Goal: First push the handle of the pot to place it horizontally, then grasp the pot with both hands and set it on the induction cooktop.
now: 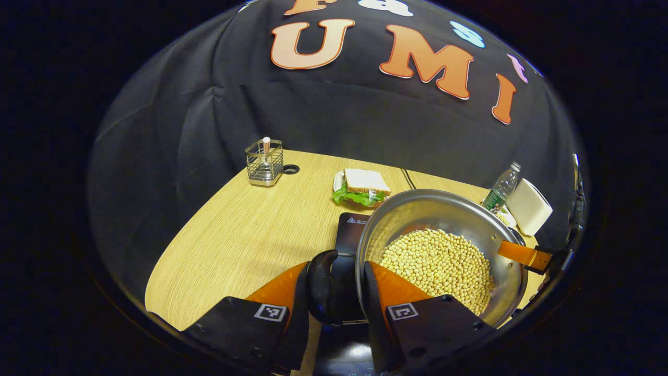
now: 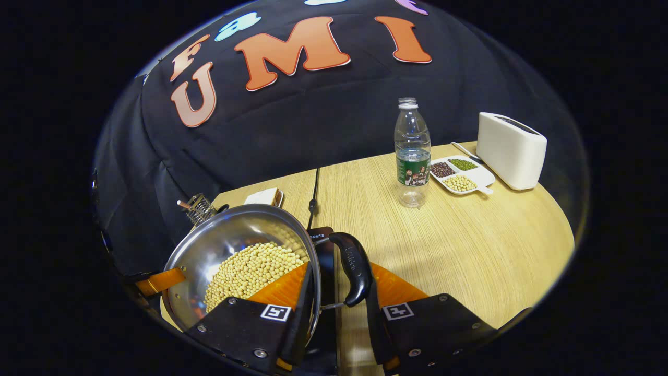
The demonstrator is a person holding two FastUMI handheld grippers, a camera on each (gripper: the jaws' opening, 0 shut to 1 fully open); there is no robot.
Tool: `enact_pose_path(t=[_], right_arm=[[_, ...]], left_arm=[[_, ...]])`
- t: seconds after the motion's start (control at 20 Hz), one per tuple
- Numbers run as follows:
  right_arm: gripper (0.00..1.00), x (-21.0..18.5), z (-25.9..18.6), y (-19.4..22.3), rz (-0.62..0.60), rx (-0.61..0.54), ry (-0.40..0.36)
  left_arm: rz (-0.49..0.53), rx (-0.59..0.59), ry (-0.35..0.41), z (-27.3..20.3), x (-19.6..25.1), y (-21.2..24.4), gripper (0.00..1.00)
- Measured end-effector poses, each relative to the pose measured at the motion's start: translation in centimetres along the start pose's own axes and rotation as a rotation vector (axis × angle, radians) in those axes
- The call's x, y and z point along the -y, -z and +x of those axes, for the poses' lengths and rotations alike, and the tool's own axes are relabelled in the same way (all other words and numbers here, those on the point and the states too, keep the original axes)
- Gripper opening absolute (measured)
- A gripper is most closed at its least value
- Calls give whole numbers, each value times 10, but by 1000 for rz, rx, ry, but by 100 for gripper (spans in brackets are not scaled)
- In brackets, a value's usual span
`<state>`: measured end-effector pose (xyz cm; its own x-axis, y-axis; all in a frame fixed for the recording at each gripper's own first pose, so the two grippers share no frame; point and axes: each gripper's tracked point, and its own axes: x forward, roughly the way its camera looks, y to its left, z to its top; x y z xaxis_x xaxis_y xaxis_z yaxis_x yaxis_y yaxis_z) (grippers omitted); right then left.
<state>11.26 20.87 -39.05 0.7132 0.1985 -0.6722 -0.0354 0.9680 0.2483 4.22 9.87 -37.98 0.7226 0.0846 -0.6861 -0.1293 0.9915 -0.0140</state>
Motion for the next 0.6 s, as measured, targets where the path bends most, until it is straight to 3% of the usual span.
enact_pose_path(t=[0.05,0.25,0.35,0.4,0.45,0.5,0.6], right_arm=[[50,0,2,-1,2,6,-3],[59,-2,-5,-1,-6,14,-5],[69,-5,-12,-7,1,36,-23],[72,-6,-17,-13,-1,53,-33],[81,-6,-24,-20,-11,80,-39],[88,-5,-33,-30,-24,115,-43],[94,0,-52,-48,-42,170,-46]], left_arm=[[1,-4,-1,0,0,1,53],[-3,-16,-6,-3,-1,4,58],[-15,-19,-17,-6,-2,5,66],[-32,-12,-21,-8,-1,3,62],[-33,20,-28,-13,-1,-5,68],[-28,63,-34,-21,-2,-17,65],[6,180,-37,-42,2,-49,72]])
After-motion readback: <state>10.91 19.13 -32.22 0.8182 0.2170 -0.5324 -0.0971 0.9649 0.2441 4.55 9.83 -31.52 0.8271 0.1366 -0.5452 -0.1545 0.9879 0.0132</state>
